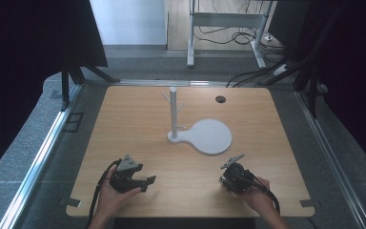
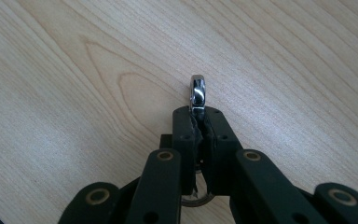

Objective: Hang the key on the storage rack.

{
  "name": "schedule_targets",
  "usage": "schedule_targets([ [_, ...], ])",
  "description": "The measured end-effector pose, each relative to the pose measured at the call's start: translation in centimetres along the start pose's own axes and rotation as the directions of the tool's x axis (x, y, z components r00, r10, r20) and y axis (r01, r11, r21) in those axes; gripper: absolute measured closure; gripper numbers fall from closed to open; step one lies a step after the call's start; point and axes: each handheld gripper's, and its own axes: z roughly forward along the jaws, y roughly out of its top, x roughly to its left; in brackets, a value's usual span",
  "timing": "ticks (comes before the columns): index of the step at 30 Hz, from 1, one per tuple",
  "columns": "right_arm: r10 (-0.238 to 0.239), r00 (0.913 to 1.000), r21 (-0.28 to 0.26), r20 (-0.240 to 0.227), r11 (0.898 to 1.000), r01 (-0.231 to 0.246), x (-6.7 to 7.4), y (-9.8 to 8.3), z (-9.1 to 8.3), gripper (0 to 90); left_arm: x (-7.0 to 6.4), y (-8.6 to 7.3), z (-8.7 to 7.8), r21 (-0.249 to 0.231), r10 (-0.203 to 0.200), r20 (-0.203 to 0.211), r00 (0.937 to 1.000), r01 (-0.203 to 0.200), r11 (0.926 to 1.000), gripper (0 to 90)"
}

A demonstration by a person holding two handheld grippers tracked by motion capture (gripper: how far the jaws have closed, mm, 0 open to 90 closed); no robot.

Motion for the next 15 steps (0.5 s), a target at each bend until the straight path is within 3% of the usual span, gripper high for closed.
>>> schedule_targets([
  [15,-0.019,0.9997,-0.042,0.014,0.999,0.02,-0.03,0.07,-0.5,84.7,0.11,-0.02,-0.05,-0.001,-0.001,0.0,1.0,0.001,1.0,28.7],
])
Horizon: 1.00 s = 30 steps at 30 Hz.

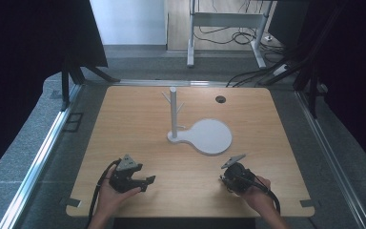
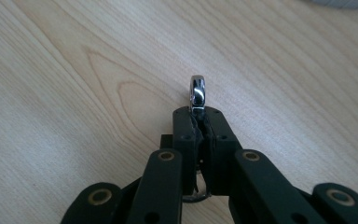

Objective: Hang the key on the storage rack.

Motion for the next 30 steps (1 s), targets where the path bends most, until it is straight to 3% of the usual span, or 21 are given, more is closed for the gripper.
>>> schedule_targets([
  [15,0.02,0.9969,-0.158,0.076,0.987,-0.008,-1.0,0.8,-3.6,84.8,0.0,0.0,0.0,0.0,0.002,0.0,1.0,-0.002,1.0,28.7],
  [30,0.015,0.9968,-0.182,0.078,0.983,0.0,-1.2,1.6,-4.1,84.7,0.0,0.0,0.0,0.0,0.001,-0.001,1.0,-0.001,1.0,28.6],
])
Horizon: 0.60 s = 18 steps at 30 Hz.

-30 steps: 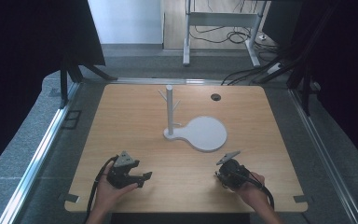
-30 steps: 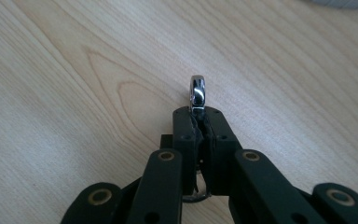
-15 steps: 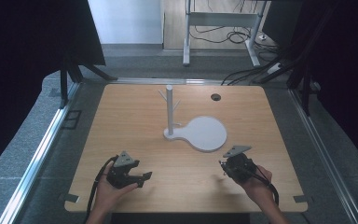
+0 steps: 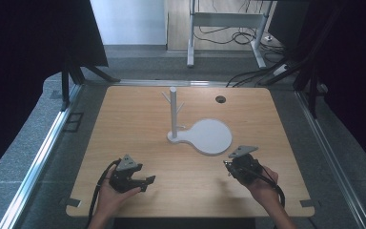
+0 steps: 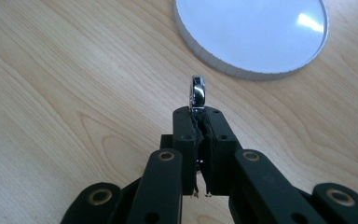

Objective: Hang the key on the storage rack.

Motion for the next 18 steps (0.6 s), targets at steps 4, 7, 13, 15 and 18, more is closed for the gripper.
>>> schedule_targets([
  [4,-0.002,1.0,-0.012,-0.001,1.0,0.002,0.1,0.7,-0.1,84.7,0.0,0.0,0.0,-0.001,0.001,0.001,1.0,-0.001,1.0,28.6],
  [7,-0.004,1.0,-0.02,0.0,1.0,0.004,0.1,1.2,-0.2,84.8,0.0,0.0,0.0,-0.001,0.001,0.001,1.0,-0.001,1.0,28.6],
  [13,0.008,1.0,-0.039,-0.005,0.999,-0.009,-0.2,2.1,-0.2,84.7,0.0,0.0,0.0,0.001,0.001,0.0,1.0,-0.001,1.0,28.5],
  [15,0.006,1.0,-0.047,-0.005,0.999,-0.006,-0.2,2.4,-0.1,84.7,0.0,0.0,0.0,0.002,0.001,0.0,1.0,-0.001,1.0,28.5],
  [18,0.002,1.0,-0.056,-0.004,0.998,-0.002,-0.3,2.8,-0.1,84.7,0.0,0.0,0.1,0.003,0.002,0.001,1.0,-0.002,1.0,28.5],
])
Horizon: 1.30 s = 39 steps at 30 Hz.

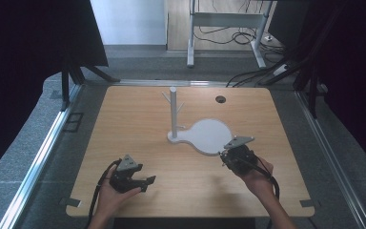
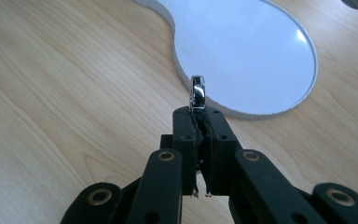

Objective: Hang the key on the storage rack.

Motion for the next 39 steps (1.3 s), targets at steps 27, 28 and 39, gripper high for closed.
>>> schedule_targets([
  [27,0.042,0.999,-0.04,0.017,0.998,-0.041,-1.3,2.9,1.2,84.7,0.1,0.0,0.0,0.003,0.006,0.0,1.0,-0.006,1.0,28.4],
  [28,0.047,0.9987,-0.041,0.019,0.998,-0.046,-1.3,2.9,1.2,84.7,0.1,0.0,0.0,0.003,0.005,0.0,1.0,-0.005,1.0,28.4],
  [39,0.06,0.998,-0.052,0.021,0.997,-0.059,-1.8,3.7,1.5,84.7,0.1,0.0,0.0,0.002,0.002,0.001,1.0,-0.002,1.0,28.3],
])
